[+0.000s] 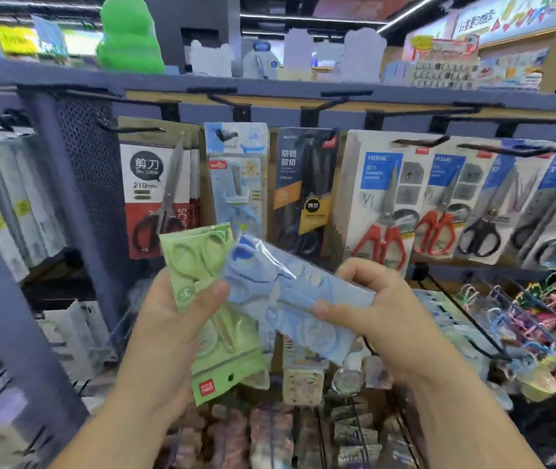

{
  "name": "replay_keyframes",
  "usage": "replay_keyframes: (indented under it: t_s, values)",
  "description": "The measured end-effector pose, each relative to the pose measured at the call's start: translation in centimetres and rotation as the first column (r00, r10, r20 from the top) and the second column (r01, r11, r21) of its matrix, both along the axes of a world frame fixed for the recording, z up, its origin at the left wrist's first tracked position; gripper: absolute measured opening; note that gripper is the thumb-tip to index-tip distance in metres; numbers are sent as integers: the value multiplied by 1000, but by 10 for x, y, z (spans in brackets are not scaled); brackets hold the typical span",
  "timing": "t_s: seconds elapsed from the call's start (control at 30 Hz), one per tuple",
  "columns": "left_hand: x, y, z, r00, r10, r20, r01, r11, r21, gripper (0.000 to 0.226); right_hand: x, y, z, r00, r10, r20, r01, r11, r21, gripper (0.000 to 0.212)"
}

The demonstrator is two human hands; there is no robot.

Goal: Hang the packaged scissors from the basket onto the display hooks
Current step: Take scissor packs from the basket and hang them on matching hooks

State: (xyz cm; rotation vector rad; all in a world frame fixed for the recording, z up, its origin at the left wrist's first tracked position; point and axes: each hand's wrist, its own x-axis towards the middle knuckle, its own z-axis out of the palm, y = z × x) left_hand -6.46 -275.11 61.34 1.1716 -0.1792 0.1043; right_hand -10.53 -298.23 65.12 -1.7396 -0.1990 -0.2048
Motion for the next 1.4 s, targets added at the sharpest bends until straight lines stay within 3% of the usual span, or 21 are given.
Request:
replay_keyframes:
  t_s: [0.13, 0.27, 0.33, 0.4, 0.43, 0.53, 0.6, 0.67, 0.8, 1.03, 1.23, 1.4]
  values:
    - [14, 29, -8, 983, -182, -23, 184, 974, 131, 58, 16, 27, 19, 999, 40, -37, -48, 964, -263, 30]
    - [22, 46, -18, 961, -270, -51, 275, 948, 162, 59, 34, 65, 13, 966, -249, 76, 260, 935, -240, 40]
    - [30, 56, -21, 975, -219, -36, 222, 960, 170, 57, 40, 75, 7, 949, -311, 48, 315, 940, -130, 52]
    - [36, 64, -21, 988, -146, -40, 149, 982, 112, 52, 43, 79, 5, 957, -281, -68, 286, 953, 98, 61]
    - [39, 67, -21, 993, -114, -35, 116, 989, 93, 49, 44, 80, 3, 958, -262, -116, 279, 943, 180, 56]
    - [44, 80, -17, 998, -67, -9, 67, 993, 98, 40, 43, 91, -1, 954, -228, -193, 270, 935, 231, 10]
    - [47, 88, -14, 996, -90, 2, 89, 987, 131, 37, 45, 101, -3, 949, -253, -189, 298, 915, 271, 25]
    - [49, 92, -12, 990, -141, 5, 138, 976, 167, 36, 50, 110, -3, 942, -310, -127, 334, 886, 321, 29]
    - [49, 95, -8, 989, -142, -34, 145, 978, 151, 28, 55, 122, 7, 906, -421, 37, 378, 848, 371, 18]
    - [58, 108, 4, 996, -44, -72, 53, 989, 137, 31, 57, 128, 60, 865, -406, 293, 368, 913, 178, 15]
    - [58, 107, 10, 995, -78, -66, 85, 989, 120, 26, 77, 135, 85, 796, -487, 360, 444, 873, 200, 16]
    - [59, 106, 10, 992, -99, -72, 106, 989, 100, 27, 81, 132, 87, 794, -506, 337, 430, 859, 276, 25]
